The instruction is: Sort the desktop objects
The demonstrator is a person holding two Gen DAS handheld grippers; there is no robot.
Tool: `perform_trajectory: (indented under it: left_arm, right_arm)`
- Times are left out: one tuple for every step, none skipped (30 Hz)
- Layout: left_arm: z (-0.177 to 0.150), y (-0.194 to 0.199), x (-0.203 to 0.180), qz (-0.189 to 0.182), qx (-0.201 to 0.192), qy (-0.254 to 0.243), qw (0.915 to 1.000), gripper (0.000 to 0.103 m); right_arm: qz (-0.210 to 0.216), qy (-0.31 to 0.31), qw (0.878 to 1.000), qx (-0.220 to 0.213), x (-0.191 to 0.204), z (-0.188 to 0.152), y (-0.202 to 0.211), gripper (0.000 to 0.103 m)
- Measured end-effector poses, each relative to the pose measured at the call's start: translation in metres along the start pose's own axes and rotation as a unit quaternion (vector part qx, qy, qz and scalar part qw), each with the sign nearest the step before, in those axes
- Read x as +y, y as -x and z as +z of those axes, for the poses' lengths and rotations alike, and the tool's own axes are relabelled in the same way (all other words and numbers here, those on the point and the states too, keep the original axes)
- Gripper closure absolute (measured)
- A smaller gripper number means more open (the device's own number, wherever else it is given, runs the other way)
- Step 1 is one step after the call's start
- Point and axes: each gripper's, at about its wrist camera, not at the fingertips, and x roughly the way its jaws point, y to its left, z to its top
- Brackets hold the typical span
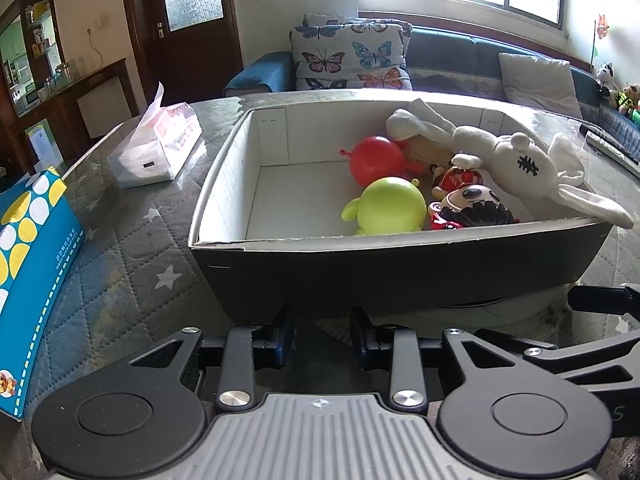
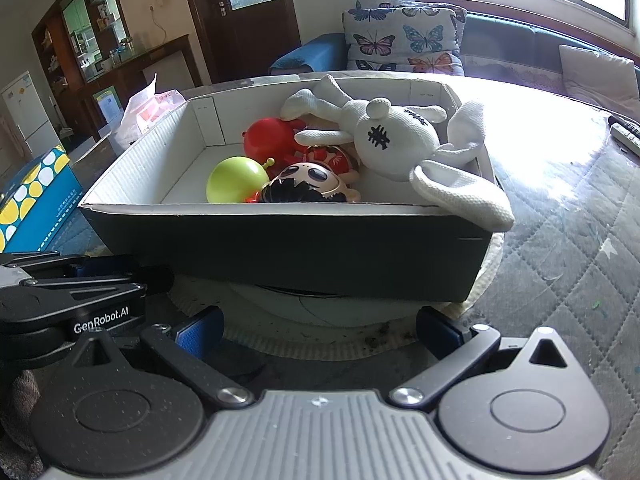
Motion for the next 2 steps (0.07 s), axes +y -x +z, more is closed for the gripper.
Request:
perform_trajectory:
  left_arm:
    - [0.0004, 0.0001, 0.0003, -0.001, 0.000, 0.000, 1.0000, 0.070]
    - [0.0004, 0.0003, 0.0005, -0.001, 0.000, 0.000, 1.0000, 0.070]
  right_arm:
    - [0.000, 0.000, 1.000, 0.000, 0.0002, -0.0003, 0.0003, 0.000]
    - [0.001, 0.000, 1.000, -0.001, 0.0002, -0.0008, 0.0009, 0.000]
